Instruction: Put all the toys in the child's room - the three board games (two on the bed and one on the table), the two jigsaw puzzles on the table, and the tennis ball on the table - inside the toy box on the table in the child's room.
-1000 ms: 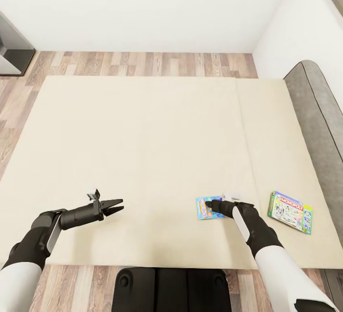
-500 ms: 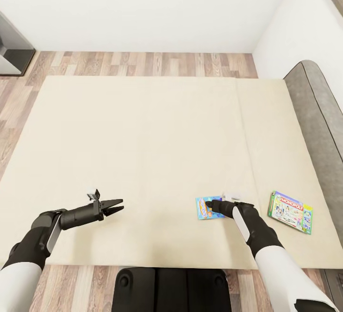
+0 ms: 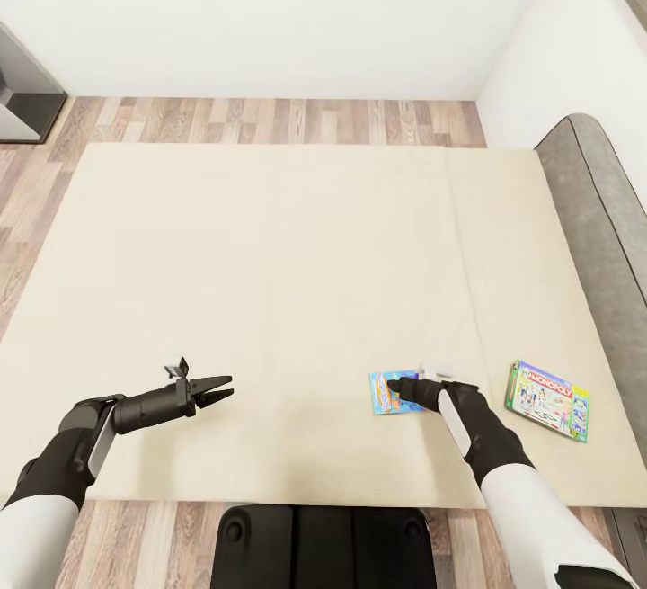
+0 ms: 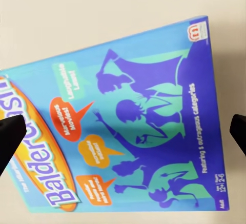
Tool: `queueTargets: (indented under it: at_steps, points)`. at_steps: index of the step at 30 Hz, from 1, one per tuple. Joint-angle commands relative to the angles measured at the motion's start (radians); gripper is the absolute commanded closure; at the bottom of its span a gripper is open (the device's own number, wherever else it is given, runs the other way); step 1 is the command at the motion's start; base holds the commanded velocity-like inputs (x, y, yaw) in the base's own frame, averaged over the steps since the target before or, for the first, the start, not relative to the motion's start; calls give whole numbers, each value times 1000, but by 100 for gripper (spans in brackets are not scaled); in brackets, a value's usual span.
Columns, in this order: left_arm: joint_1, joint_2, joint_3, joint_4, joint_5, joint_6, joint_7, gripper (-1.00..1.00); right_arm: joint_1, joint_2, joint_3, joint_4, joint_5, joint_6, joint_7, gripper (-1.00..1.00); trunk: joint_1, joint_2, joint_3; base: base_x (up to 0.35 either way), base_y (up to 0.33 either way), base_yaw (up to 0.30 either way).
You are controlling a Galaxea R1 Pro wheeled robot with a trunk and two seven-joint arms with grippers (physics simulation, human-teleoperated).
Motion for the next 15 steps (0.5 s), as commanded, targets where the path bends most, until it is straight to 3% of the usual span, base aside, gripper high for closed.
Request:
queueTargets:
  at_steps: [1, 15]
  points:
    - [0, 0, 0, 0, 1, 10, -3, -100, 0, 1, -5, -1, -2, 6, 4, -100, 1, -2, -1, 0, 0, 0]
    - [0, 0, 0, 0, 1, 10, -2, -100, 0, 3, -5, -1, -2, 5, 4, -100, 1, -2, -1, 0, 0, 0]
